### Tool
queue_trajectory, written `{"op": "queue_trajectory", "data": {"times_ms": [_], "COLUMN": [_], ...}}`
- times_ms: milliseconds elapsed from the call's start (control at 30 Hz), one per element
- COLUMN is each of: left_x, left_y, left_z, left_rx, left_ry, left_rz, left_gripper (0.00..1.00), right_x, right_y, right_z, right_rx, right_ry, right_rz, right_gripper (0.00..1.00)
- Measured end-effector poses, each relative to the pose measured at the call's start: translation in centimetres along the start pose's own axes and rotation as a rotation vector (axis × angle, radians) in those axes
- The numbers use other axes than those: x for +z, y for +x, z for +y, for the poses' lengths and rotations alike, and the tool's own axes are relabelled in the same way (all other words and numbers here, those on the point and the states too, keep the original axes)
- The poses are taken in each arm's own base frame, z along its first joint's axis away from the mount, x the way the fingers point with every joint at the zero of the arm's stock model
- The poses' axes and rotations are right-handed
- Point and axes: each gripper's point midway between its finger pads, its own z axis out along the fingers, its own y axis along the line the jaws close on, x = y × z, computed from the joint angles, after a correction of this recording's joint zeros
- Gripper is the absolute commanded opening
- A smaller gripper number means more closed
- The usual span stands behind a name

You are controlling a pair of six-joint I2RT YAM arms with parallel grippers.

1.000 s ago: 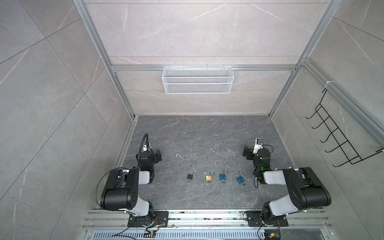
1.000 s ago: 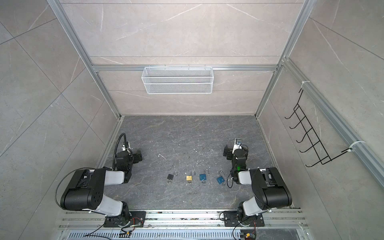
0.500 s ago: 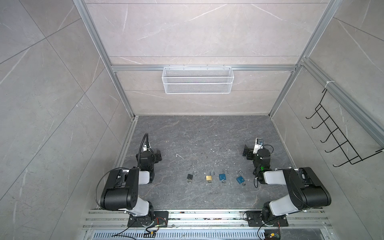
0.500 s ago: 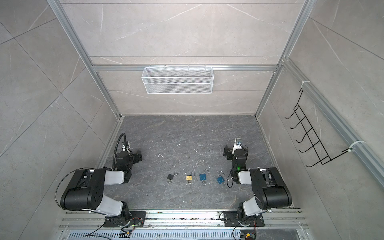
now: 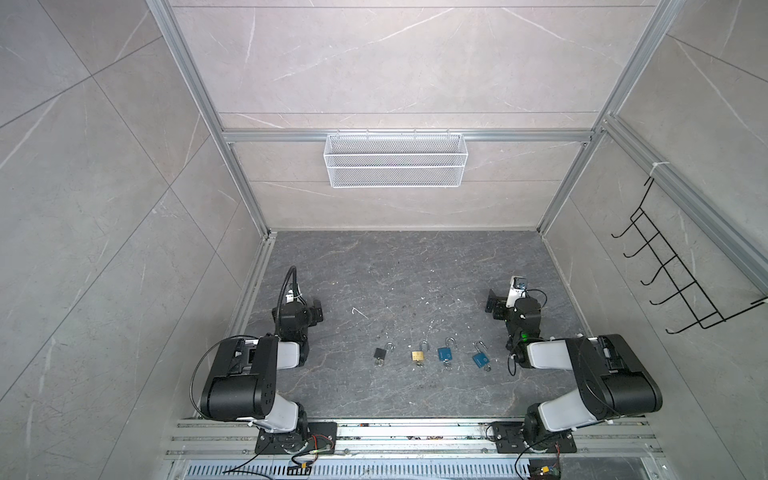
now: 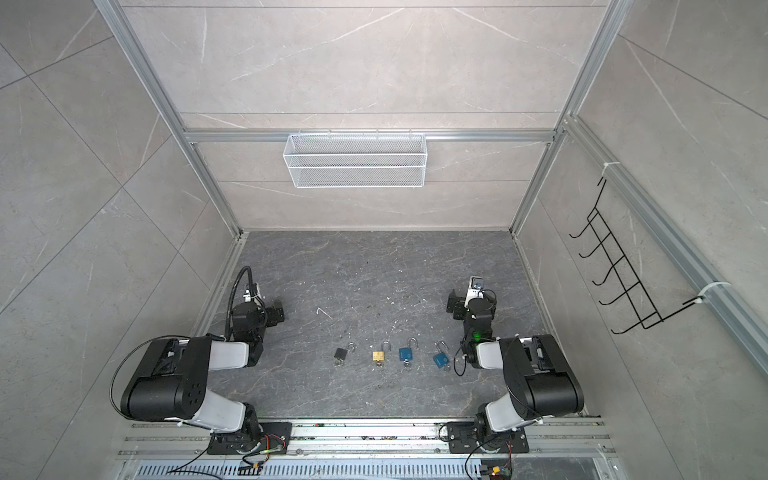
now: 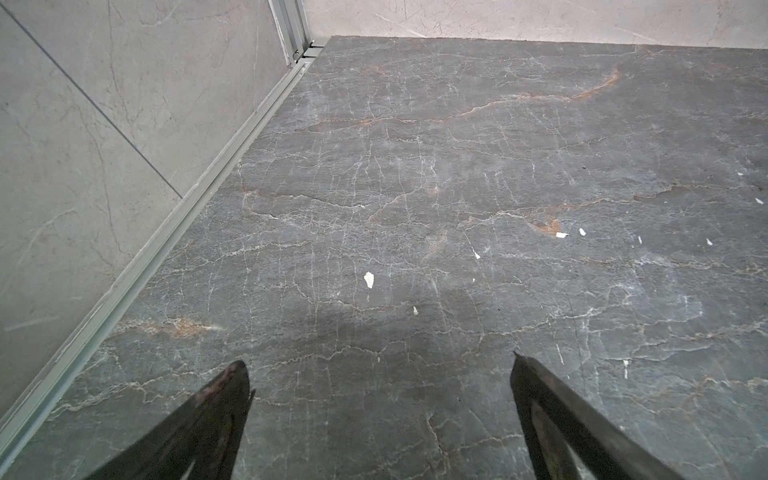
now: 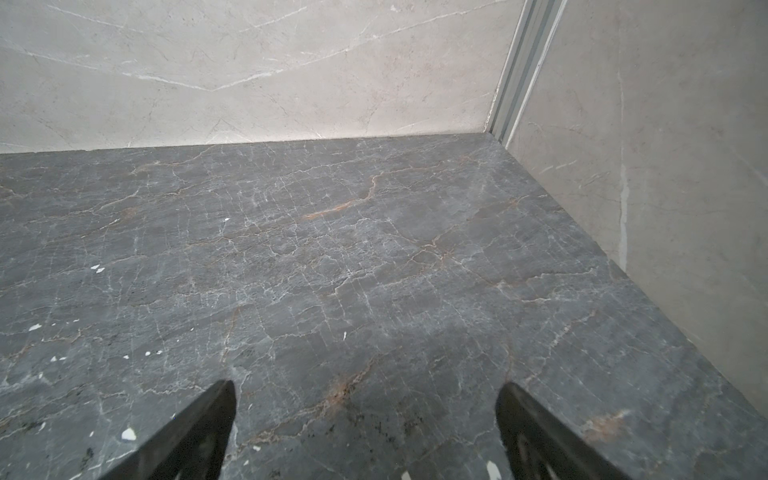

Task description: Lock with the key

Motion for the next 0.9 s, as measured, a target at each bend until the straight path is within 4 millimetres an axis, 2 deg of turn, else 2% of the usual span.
{"op": "queue_trajectory", "data": {"times_ms": [100, 167, 233, 267, 333, 400, 467, 500, 567, 733, 900], "left_x": [-0.4, -1.1, -1.9, -2.4, -3.2, -3.7, -4.0, -4.1, -4.6, -7.1, -9.7], "left_y": [-0.7, -3.2, -6.7, -8.0, -10.1, -10.4, -9.8, -9.1, -7.7, -3.5, -0.8], "left_z": [-0.7, -1.8, -3.0, -3.4, -3.9, -4.6, -5.4, -5.9, -7.2, -11.8, -15.7], "left_rx": [0.034, 0.052, 0.037, 0.019, -0.030, -0.063, -0.091, -0.095, -0.109, -0.074, -0.036], "left_ry": [-0.006, -0.002, 0.013, 0.020, 0.022, 0.025, 0.038, 0.050, 0.095, 0.236, 0.375], "left_rz": [0.031, 0.011, -0.039, -0.061, -0.080, -0.051, 0.004, 0.042, 0.119, 0.290, 0.403], "left_gripper": [1.00, 1.00, 1.00, 1.00, 1.00, 1.00, 1.00, 1.00, 0.99, 0.97, 0.94], "right_x": [0.0, -0.3, -0.3, 0.0, 0.8, 0.8, 0.2, -0.3, -1.7, -6.6, -11.1], "right_y": [0.2, 0.1, -0.9, -2.1, -6.1, -10.0, -11.5, -11.3, -9.2, -2.6, 0.5], "right_z": [0.6, 1.5, 3.5, 4.6, 7.0, 8.5, 9.5, 9.9, 10.2, 10.7, 11.3], "right_rx": [-0.010, -0.043, -0.090, -0.101, -0.099, -0.063, -0.020, -0.008, 0.016, 0.077, 0.102], "right_ry": [-0.031, -0.046, -0.058, -0.059, -0.071, -0.086, -0.114, -0.133, -0.168, -0.270, -0.327], "right_rz": [0.010, 0.030, 0.076, 0.091, 0.113, 0.101, 0.117, 0.142, 0.228, 0.481, 0.629], "right_gripper": [1.00, 1.00, 1.00, 1.00, 1.00, 1.00, 1.00, 1.00, 1.00, 0.97, 0.89]}}
